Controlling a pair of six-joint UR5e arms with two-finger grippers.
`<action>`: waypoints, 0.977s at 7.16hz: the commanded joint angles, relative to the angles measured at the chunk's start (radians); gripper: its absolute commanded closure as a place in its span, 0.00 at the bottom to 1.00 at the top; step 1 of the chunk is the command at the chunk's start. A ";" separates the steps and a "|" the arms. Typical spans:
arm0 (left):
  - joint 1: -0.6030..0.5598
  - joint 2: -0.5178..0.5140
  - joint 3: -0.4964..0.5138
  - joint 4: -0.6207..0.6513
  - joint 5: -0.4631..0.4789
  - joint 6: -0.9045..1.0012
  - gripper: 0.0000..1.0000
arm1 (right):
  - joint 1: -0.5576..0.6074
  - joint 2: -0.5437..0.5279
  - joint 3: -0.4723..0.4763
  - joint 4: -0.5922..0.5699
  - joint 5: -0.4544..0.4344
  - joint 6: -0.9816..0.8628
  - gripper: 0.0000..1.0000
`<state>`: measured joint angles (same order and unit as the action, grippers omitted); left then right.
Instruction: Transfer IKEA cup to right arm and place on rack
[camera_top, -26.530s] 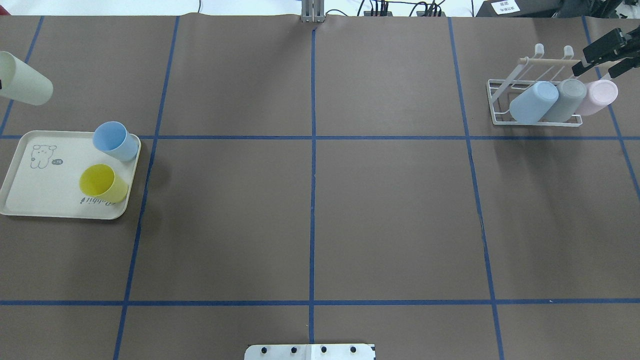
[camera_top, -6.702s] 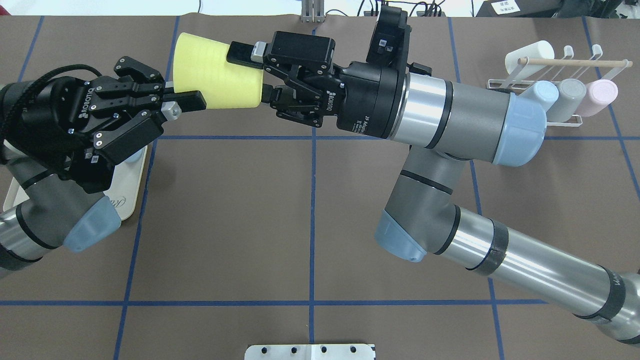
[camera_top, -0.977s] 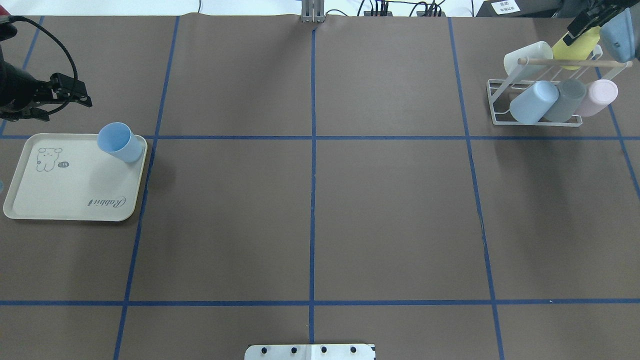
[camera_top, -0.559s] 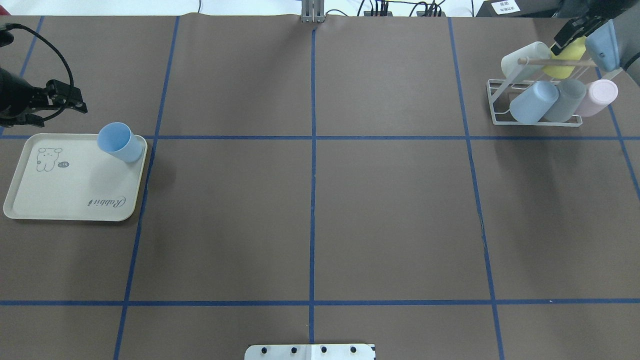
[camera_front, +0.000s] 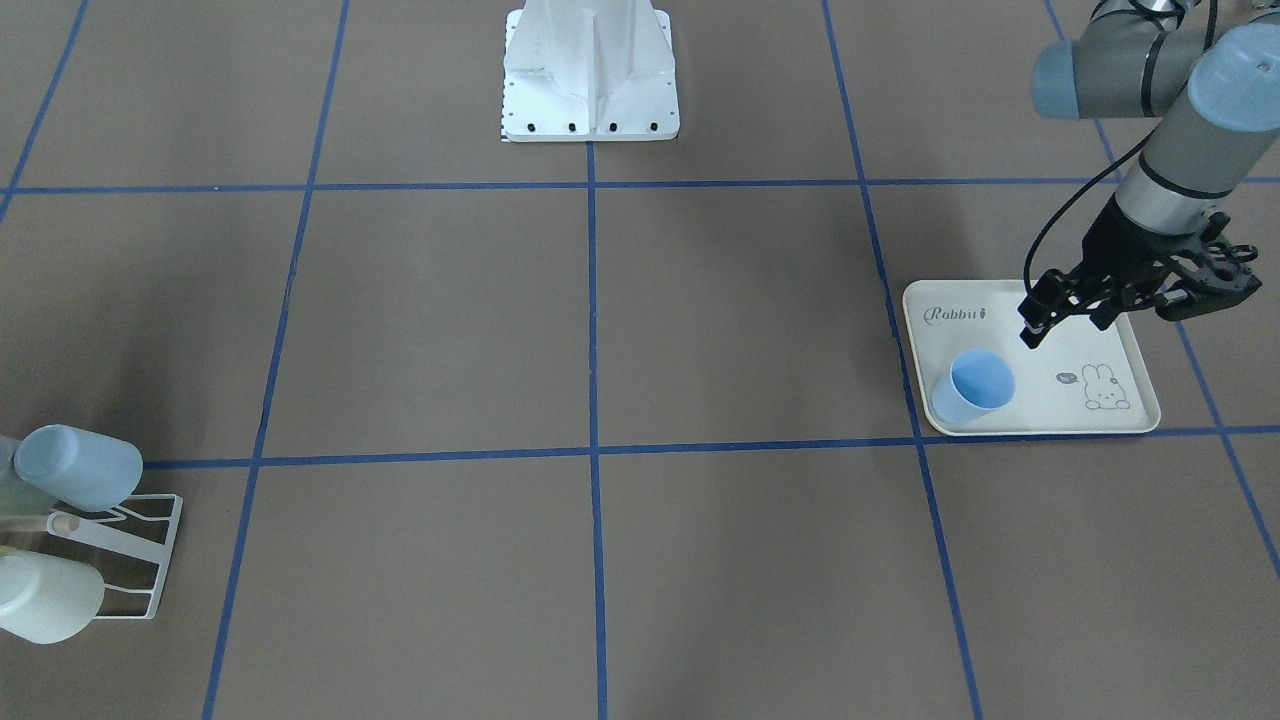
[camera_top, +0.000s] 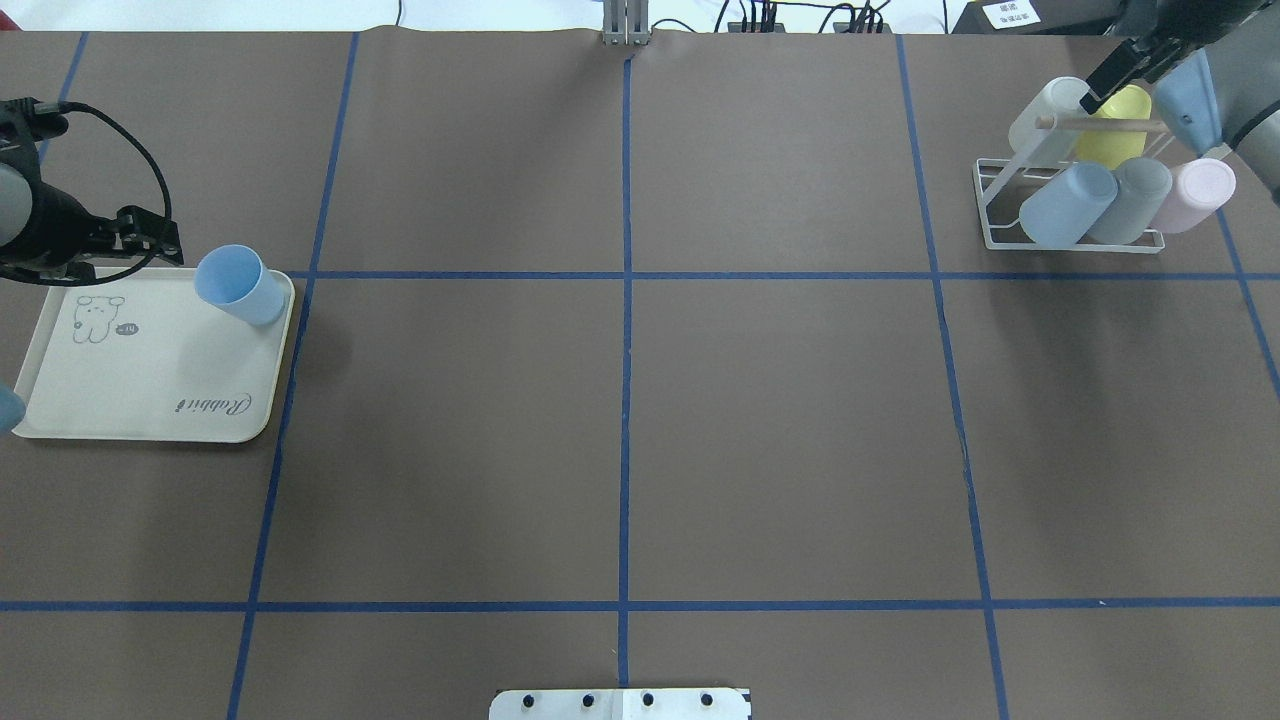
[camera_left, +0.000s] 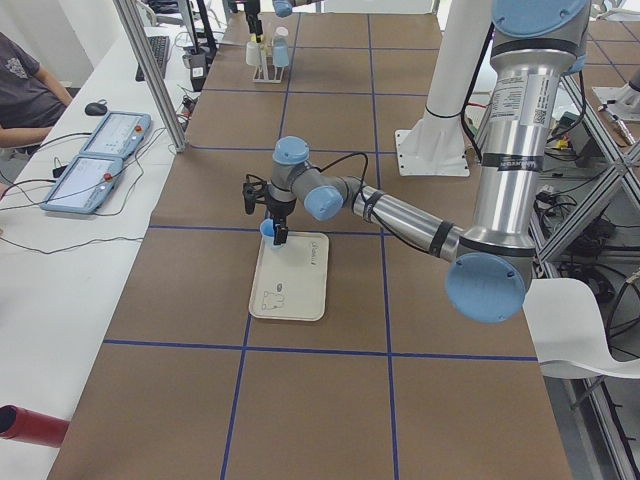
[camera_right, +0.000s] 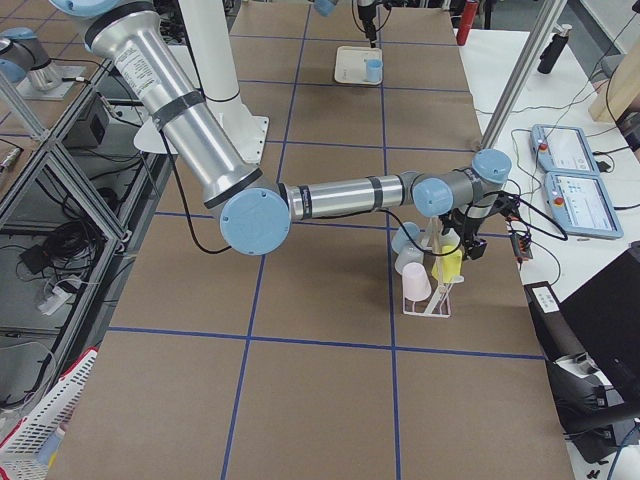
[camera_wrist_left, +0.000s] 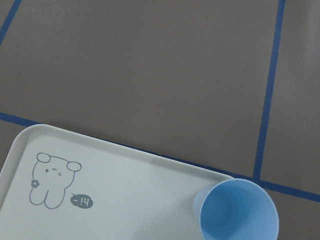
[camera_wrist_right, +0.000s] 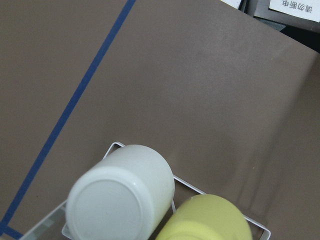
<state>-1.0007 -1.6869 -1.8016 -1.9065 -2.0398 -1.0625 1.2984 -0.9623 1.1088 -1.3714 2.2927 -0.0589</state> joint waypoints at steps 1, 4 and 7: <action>0.008 -0.052 0.075 -0.003 -0.003 -0.002 0.00 | 0.001 0.014 0.003 0.002 0.004 0.008 0.01; 0.060 -0.071 0.123 -0.009 -0.002 -0.036 0.02 | 0.007 0.014 0.014 0.002 0.013 0.010 0.01; 0.102 -0.086 0.149 0.001 -0.003 -0.039 1.00 | 0.012 0.008 0.037 0.002 0.028 0.013 0.01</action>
<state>-0.9060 -1.7709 -1.6615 -1.9061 -2.0418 -1.0995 1.3078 -0.9500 1.1330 -1.3694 2.3100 -0.0477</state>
